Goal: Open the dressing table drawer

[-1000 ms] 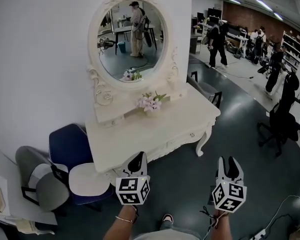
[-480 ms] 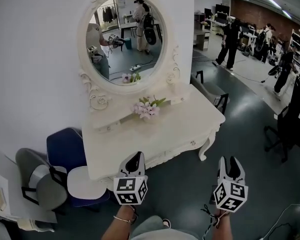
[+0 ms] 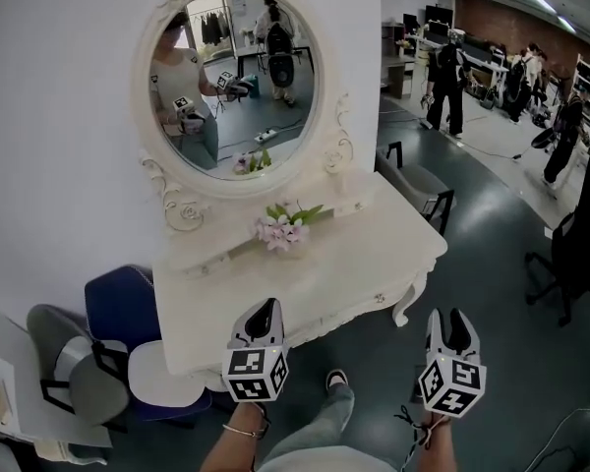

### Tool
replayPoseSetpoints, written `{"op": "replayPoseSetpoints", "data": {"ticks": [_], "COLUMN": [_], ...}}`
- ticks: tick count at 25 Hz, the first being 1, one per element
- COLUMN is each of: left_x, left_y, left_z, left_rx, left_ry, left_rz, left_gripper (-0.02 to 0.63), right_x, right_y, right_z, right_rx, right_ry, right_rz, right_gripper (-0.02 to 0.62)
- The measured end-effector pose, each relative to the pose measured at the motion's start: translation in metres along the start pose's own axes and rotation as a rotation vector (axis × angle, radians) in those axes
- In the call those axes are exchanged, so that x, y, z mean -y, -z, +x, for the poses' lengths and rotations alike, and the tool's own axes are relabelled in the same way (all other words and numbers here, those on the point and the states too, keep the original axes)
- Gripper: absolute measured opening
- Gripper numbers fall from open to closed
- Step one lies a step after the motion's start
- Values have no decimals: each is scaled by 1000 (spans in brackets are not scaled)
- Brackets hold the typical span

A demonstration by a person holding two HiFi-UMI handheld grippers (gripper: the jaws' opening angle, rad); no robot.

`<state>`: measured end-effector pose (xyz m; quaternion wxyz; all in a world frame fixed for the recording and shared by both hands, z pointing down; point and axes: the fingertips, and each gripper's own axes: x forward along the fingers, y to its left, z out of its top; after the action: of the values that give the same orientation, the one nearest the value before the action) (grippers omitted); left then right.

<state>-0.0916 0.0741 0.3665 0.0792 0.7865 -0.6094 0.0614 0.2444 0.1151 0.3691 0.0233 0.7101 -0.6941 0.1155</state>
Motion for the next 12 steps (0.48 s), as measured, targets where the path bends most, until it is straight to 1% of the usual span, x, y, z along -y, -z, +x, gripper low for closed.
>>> {"op": "replayPoseSetpoints", "data": {"ticks": [3,6,12], "left_x": [-4,-2,-6], "left_y": [-9,-22,-51], "left_z": [32,68,144], "left_rx": [16,26,45], "left_ry": [-6,4,-4], "left_rz": [-13,-13,-9], "left_gripper": [18,18,18], "right_x": [3,6,13], "right_y": [-11,-24,-54], "right_z": [30,65,151], "right_rx": [14,13,24], "right_ry": [-7,-16,-46], "right_rz": [-7,-20,-25], "right_gripper": [158,158,158]}}
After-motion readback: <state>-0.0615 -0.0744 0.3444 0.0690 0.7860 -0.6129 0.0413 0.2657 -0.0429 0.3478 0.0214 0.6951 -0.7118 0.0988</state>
